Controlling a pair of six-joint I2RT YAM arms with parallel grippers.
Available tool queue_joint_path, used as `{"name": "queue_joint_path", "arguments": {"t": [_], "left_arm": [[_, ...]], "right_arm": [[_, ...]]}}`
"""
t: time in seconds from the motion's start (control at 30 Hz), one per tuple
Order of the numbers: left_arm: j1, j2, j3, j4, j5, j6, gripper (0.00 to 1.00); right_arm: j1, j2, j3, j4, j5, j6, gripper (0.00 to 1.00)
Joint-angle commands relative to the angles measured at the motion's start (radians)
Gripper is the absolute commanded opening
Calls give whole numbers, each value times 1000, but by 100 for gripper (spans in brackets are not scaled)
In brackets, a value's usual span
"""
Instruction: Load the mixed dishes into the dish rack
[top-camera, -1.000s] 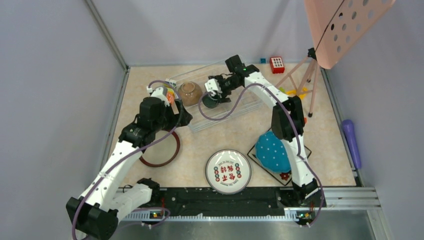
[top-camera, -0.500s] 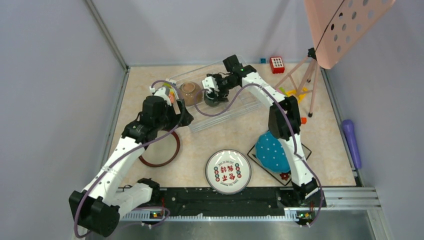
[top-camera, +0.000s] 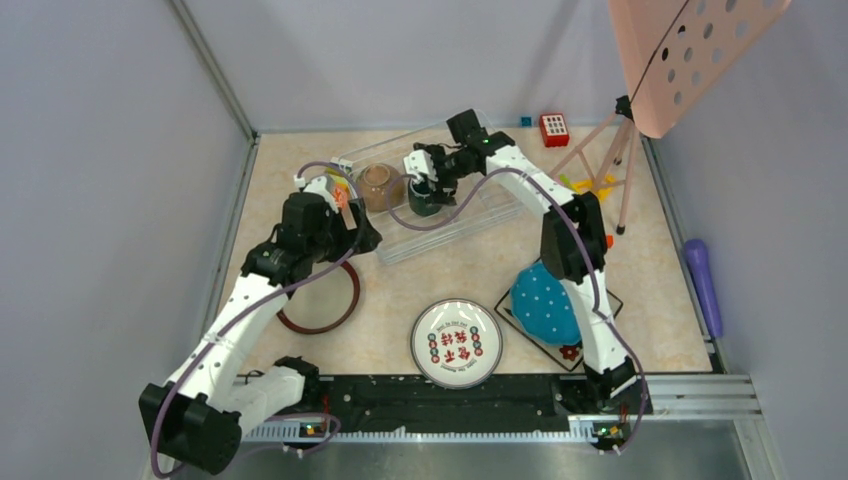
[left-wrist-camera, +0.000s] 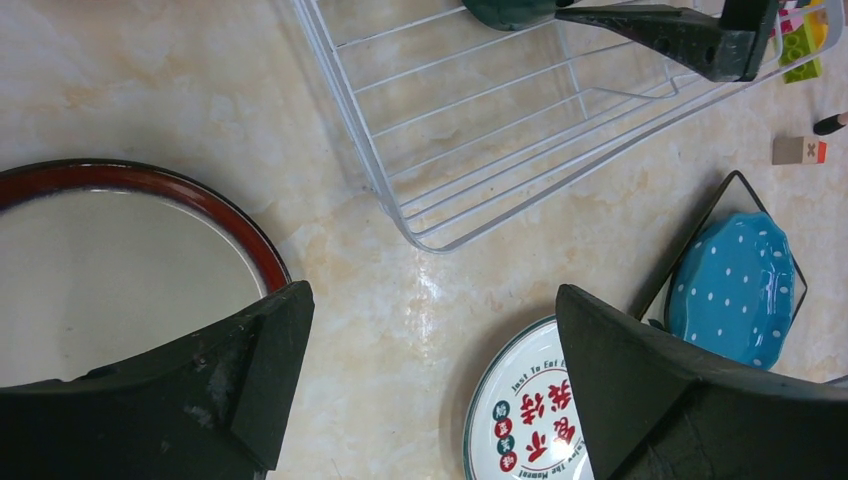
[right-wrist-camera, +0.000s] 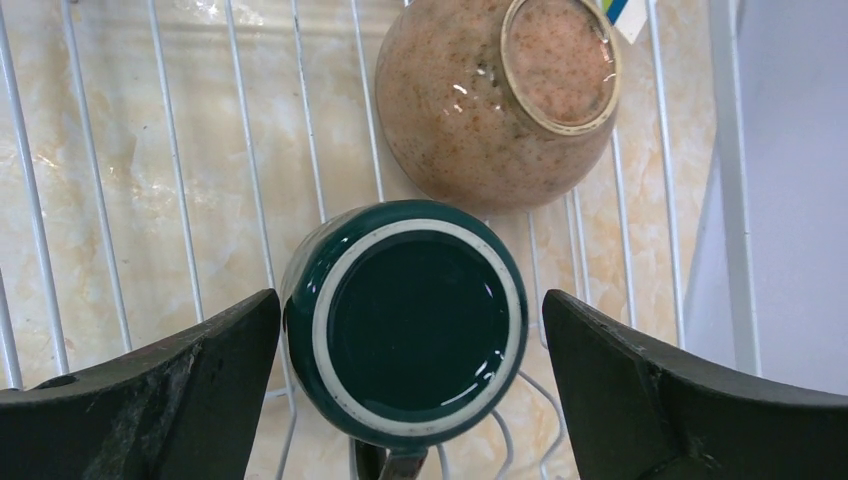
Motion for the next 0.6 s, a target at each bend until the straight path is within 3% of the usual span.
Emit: {"name": "queue_joint_path", "arguments": {"t": [0.0,0.17,0.33,0.47,0.57], "left_arm": [[11,-35,25,-18,-6,-5,96],[16,-49,19,-27,-9,-14,96],[51,-38,24,-53,-26,-50,96],[92,-40,2,-61,-25,-88,95],[127,-55,-28,-59,-29,-111,93]], "right_arm": [[10,-117,-12,24,-11,18,99],[10,-159,-51,36,-23,28,99],[20,-292,-205,194,-47,74,99],[42,-464,-466,579,15,360,99],[44,-579,-638,925,139,801,99]]}}
